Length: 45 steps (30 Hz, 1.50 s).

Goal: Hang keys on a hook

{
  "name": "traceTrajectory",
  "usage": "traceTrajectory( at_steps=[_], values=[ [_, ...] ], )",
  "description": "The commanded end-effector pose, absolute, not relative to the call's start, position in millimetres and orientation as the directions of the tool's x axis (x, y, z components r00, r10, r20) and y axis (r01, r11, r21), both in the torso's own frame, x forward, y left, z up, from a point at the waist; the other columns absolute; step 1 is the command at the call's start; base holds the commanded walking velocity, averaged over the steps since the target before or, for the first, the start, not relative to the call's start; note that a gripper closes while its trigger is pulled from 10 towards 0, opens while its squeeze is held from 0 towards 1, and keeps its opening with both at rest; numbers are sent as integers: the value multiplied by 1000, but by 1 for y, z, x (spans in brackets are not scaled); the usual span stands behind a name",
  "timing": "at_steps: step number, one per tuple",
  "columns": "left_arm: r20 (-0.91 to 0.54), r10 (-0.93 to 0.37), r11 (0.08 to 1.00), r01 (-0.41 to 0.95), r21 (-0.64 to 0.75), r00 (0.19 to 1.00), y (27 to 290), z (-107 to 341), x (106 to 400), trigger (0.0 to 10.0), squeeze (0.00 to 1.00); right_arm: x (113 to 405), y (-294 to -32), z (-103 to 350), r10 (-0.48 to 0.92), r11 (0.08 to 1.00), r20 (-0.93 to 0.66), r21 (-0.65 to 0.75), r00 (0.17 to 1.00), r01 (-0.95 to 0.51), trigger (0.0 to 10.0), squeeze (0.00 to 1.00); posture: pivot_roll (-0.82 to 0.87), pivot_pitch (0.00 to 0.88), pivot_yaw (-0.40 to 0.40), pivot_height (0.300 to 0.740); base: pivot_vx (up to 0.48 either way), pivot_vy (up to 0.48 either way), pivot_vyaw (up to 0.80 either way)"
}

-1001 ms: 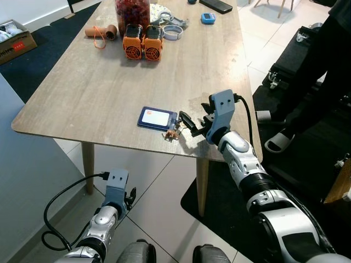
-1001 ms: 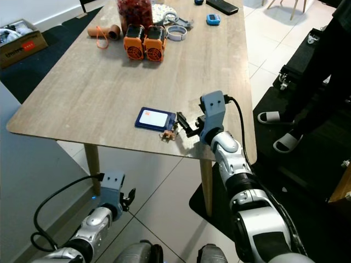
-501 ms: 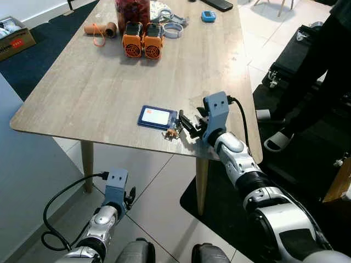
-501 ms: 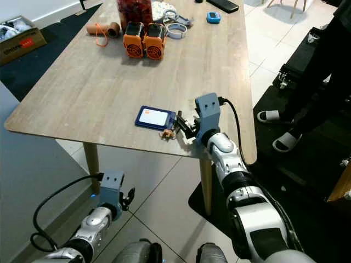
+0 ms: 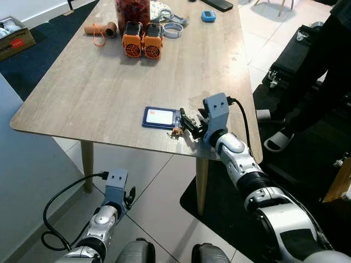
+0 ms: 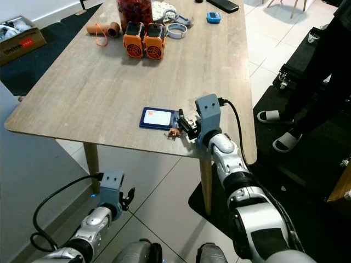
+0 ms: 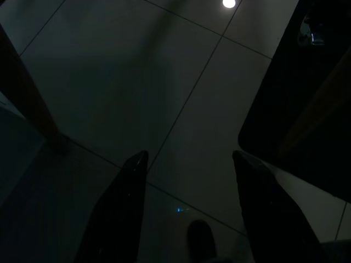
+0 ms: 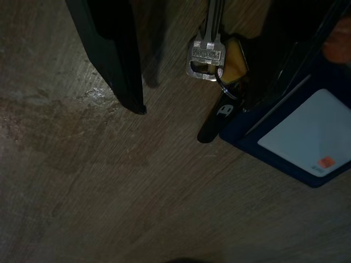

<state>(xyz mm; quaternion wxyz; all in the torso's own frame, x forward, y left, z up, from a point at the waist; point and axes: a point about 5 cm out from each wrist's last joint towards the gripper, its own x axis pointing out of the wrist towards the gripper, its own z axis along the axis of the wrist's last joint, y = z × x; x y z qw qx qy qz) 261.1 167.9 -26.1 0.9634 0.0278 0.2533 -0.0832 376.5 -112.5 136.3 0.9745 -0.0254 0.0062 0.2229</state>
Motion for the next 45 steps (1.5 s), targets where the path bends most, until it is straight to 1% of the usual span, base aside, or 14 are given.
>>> traceTrajectory(
  at_steps=[1,13,14,15,16,17,18,19,20,45],
  values=[
    [-511,-138,987,160,-1,848,168,-31,255,10000,0,373,-114,130,435,897,-40,-59,899,-437,10000,0,28,191,-32,740,0,0,0],
    [-508,-137,987,160,1,850,167,-29,258,10000,0,373,-116,134,428,901,-16,-69,904,-428,10000,0,26,181,-31,740,0,0,0],
    [-508,-137,987,160,1,850,167,-29,258,10000,0,373,-116,134,428,901,-16,-67,903,-428,2431,0,26,177,-31,740,0,0,0],
    [-508,-137,987,160,1,850,167,-29,258,10000,0,373,-116,134,428,901,-16,-67,903,-428,2431,0,26,177,-31,740,0,0,0],
    [-508,-137,987,159,1,851,167,-29,258,10000,0,373,-116,134,431,900,-16,-64,902,-431,0,0,26,173,-32,740,0,0,0],
    [-508,-136,987,159,2,851,167,-29,258,10000,0,372,-116,134,431,900,-17,-67,902,-431,0,0,26,169,-34,740,0,0,0],
    [-508,-136,987,159,2,851,167,-29,258,10000,0,372,-116,134,432,899,-20,-73,902,-432,824,0,26,169,-34,740,0,0,0],
    [-508,-135,987,159,2,851,167,-29,258,10000,0,372,-116,133,432,898,-22,-77,902,-432,824,0,26,169,-34,740,0,0,0],
    [-509,-135,987,158,3,850,167,-29,258,10000,0,372,-116,133,431,898,-24,-83,902,-431,10000,0,26,164,-34,740,0,0,0],
    [-512,-130,987,161,16,849,170,-30,257,10000,0,367,-116,127,428,890,-41,-154,903,-429,10000,0,24,157,-36,740,0,0,0]
  ],
)
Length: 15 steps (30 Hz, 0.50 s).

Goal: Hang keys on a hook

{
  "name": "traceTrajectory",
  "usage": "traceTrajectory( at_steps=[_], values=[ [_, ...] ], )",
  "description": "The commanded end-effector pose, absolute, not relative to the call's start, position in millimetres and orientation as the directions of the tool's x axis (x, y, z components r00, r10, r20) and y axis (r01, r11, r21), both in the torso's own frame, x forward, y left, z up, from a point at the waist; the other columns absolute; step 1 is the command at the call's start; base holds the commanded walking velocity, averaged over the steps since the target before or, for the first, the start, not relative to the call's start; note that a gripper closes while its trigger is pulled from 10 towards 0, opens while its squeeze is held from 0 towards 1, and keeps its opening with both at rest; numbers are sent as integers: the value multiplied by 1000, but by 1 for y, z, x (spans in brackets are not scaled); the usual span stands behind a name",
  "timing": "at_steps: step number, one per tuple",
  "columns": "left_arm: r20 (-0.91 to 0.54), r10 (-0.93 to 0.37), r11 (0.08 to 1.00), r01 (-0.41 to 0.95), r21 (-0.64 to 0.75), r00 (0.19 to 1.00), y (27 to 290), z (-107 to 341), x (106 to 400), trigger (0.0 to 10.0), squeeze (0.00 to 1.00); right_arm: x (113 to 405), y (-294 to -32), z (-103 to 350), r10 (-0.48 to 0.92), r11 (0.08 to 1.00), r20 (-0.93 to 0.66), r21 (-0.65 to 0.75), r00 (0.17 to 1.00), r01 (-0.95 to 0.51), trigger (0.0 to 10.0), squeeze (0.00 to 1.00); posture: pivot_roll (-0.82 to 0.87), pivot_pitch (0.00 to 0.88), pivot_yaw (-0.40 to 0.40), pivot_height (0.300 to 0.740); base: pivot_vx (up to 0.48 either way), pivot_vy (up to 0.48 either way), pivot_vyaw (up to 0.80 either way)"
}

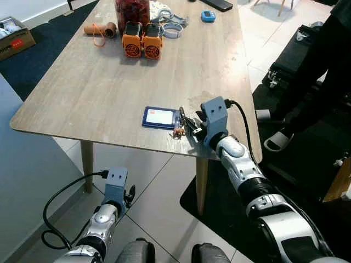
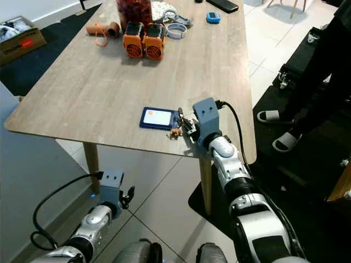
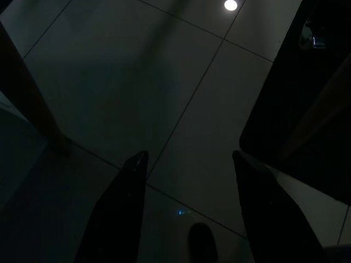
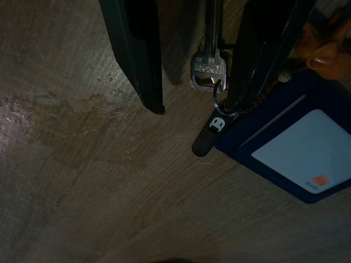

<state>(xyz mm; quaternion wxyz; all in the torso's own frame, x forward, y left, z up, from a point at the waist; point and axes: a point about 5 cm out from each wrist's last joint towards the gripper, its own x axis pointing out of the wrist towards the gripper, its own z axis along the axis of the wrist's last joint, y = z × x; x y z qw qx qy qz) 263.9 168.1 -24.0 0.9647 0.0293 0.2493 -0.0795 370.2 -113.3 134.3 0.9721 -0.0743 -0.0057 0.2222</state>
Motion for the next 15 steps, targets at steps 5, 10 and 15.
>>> traceTrajectory(
  at_steps=[5,10,15],
  values=[
    [-514,-127,987,157,16,849,170,-30,257,10000,0,367,-116,127,425,891,-44,-153,904,-427,9608,0,24,158,-37,740,0,0,0],
    [-515,-125,988,155,16,848,171,-30,258,10000,0,368,-117,128,421,893,-46,-152,906,-423,4706,0,25,158,-38,740,0,0,0],
    [-514,-123,988,153,17,849,171,-29,258,10000,0,368,-118,128,416,896,-45,-148,908,-418,0,0,26,157,-38,740,0,0,0]
  ],
)
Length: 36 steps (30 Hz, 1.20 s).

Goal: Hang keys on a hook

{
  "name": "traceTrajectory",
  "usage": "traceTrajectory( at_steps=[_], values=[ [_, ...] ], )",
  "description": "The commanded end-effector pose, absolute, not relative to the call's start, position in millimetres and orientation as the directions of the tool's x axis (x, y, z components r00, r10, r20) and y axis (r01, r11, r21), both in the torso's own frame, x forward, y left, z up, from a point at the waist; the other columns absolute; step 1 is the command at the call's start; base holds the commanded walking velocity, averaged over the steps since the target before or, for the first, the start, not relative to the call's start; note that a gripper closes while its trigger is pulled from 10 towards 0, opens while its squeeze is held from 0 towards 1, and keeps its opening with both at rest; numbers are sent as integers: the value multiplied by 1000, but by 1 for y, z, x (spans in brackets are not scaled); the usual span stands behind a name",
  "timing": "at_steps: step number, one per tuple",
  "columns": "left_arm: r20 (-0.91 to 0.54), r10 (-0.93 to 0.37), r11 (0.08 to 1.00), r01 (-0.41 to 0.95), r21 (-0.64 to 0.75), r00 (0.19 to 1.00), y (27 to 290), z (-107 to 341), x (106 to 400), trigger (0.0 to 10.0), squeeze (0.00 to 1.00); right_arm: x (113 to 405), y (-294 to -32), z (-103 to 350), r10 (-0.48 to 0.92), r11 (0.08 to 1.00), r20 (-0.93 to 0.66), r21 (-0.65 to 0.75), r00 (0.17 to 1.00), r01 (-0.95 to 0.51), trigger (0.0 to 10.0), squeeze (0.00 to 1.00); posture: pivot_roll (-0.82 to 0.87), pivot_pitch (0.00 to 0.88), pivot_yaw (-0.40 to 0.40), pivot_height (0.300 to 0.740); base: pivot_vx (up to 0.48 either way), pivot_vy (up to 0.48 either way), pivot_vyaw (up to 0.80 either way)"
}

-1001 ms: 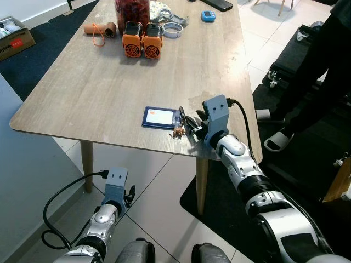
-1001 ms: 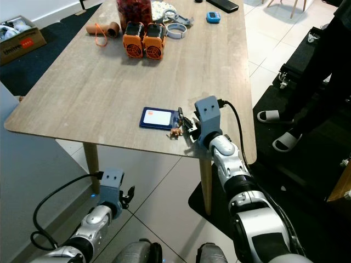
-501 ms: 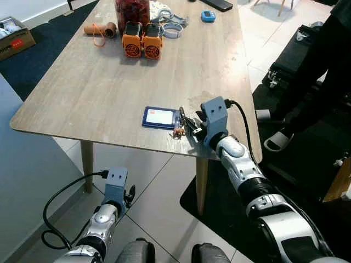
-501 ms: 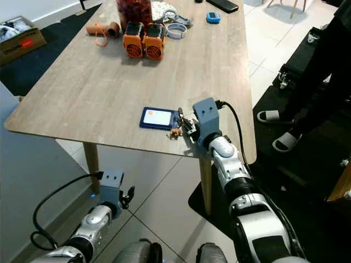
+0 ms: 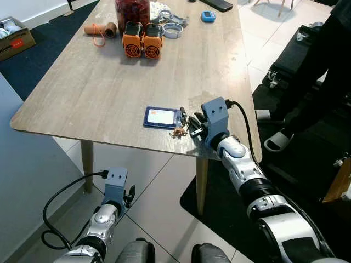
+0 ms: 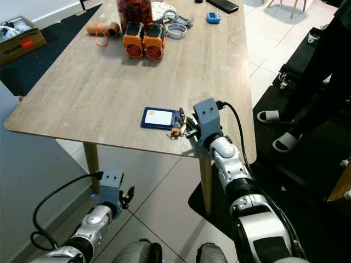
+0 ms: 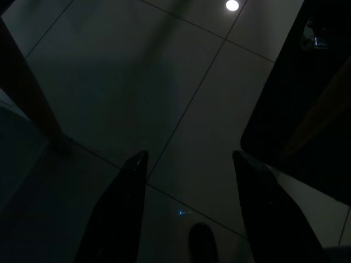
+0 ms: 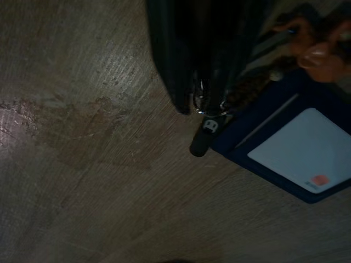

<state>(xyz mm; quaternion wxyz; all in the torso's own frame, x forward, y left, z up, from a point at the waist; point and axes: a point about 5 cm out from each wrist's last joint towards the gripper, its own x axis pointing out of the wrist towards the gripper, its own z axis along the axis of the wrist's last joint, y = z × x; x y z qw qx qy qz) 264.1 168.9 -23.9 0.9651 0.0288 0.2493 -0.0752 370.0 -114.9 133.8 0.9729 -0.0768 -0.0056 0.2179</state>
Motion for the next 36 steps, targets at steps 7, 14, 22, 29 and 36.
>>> traceTrajectory(
  at_steps=[7,14,22,29,36],
  values=[
    [-514,-119,988,151,20,850,172,-28,260,10000,0,372,-121,138,397,908,-12,-139,918,-395,0,0,30,154,-33,740,0,0,0],
    [-512,-117,988,154,29,851,174,-27,262,10000,0,382,-127,177,360,929,142,-141,922,-341,0,0,34,152,-27,740,0,0,0],
    [-512,-122,986,161,33,850,175,-26,262,10000,0,384,-159,253,207,978,443,-96,872,-183,0,0,26,149,-19,740,0,0,0],
    [-514,-128,986,166,28,848,172,-26,263,10000,0,377,-174,270,169,985,499,-111,850,-130,0,0,25,130,-18,740,0,0,0],
    [-508,-126,986,162,27,852,172,-24,266,10000,0,363,-221,264,-12,997,526,-57,851,50,0,0,33,104,-22,740,0,0,0]
  ],
)
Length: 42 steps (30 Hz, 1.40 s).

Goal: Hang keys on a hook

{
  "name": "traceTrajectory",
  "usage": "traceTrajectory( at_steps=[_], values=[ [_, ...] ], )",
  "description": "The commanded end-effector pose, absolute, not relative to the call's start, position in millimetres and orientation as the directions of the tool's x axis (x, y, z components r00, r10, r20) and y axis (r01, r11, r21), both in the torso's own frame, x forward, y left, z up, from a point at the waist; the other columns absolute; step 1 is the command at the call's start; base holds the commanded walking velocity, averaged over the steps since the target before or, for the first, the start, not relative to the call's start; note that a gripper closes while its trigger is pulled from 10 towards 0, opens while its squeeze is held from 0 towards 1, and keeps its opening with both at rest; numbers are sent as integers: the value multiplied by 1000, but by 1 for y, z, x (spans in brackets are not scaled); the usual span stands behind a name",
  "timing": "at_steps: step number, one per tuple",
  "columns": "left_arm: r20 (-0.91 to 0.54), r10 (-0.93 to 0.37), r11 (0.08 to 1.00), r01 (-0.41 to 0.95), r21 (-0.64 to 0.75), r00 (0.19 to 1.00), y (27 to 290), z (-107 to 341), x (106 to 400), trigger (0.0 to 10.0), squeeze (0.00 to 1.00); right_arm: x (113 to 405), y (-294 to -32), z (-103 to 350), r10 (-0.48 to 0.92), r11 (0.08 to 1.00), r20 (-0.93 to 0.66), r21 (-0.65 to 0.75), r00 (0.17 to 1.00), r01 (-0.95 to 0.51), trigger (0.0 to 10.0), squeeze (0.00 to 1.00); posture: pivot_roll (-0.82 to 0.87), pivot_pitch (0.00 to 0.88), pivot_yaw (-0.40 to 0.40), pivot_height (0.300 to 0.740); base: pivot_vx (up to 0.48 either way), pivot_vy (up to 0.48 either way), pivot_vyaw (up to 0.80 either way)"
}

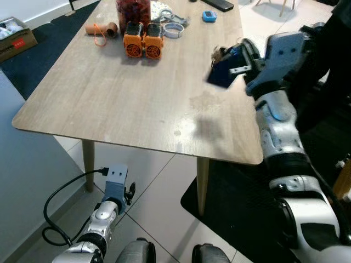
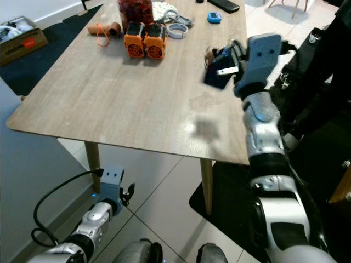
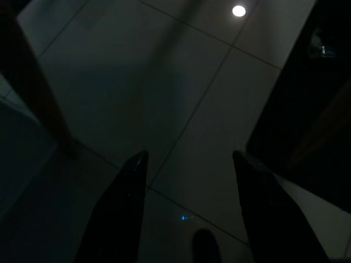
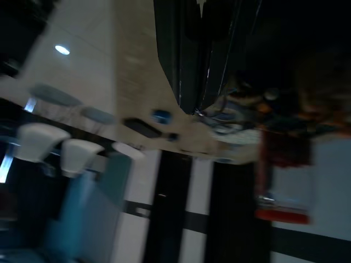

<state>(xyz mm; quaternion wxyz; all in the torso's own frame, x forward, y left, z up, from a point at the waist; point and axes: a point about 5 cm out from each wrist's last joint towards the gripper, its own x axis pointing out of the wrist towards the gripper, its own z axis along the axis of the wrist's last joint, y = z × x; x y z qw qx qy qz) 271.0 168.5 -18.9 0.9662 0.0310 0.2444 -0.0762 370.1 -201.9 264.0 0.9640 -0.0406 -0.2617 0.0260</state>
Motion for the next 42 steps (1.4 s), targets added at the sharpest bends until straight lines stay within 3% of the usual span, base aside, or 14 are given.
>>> traceTrajectory(
  at_steps=[1,4,10,11,15,17,22,23,25,34,38,39,40,42],
  values=[
    [-507,-125,987,161,28,853,172,-24,266,10000,0,359,-231,263,-53,994,533,-49,845,94,0,0,33,104,-22,740,0,0,0],
    [-507,-123,987,159,29,853,174,-24,266,10000,0,330,-293,245,-308,938,530,28,790,347,0,0,35,90,-24,740,0,0,0],
    [-508,-119,987,156,30,853,175,-25,264,10000,0,292,-355,215,-545,816,444,89,711,571,0,0,31,82,-20,740,0,0,0],
    [-511,-118,987,155,32,852,176,-26,263,10000,0,269,-383,195,-654,739,371,126,660,662,0,0,29,79,-19,740,0,0,0],
    [-518,-116,987,157,36,848,177,-27,262,10000,0,237,-408,148,-756,650,197,109,624,752,0,0,23,77,-18,740,0,0,0],
    [-529,-118,985,165,42,840,176,-29,260,10000,0,223,-402,95,-748,663,-19,32,664,748,0,0,19,72,-16,740,0,0,0],
    [-564,-116,984,172,48,818,176,-36,252,10000,0,210,-368,31,-651,733,-284,10,704,681,0,0,20,61,-12,740,0,0,0],
    [-593,-107,984,171,52,798,177,-42,245,10000,0,201,-331,-11,-522,799,-468,25,713,601,0,0,18,56,-10,740,0,0,0],
    [-629,-98,986,162,46,772,179,-47,238,10000,0,193,-289,-43,-375,838,-606,103,701,537,0,0,17,50,-12,740,0,0,0],
    [-656,-55,990,127,62,752,182,-50,237,10000,0,190,-214,-72,-142,923,-723,150,676,354,0,0,33,36,-21,740,0,0,0],
    [-644,-47,996,84,27,763,183,-48,239,10000,0,188,-202,-76,-92,936,-741,163,665,312,0,0,34,33,-21,740,0,0,0],
    [-641,-40,997,69,21,766,184,-48,239,10000,0,188,-199,-77,-80,941,-742,165,666,297,3804,0,37,31,-21,740,0,0,0],
    [-633,-36,998,54,10,773,185,-47,240,10000,0,188,-198,-77,-74,941,-741,168,667,292,9765,0,37,31,-21,740,0,0,0],
    [-622,-38,999,24,-30,782,186,-45,242,10000,0,189,-195,-77,-58,936,-739,193,672,293,10000,0,38,31,-18,740,0,0,0]
  ],
)
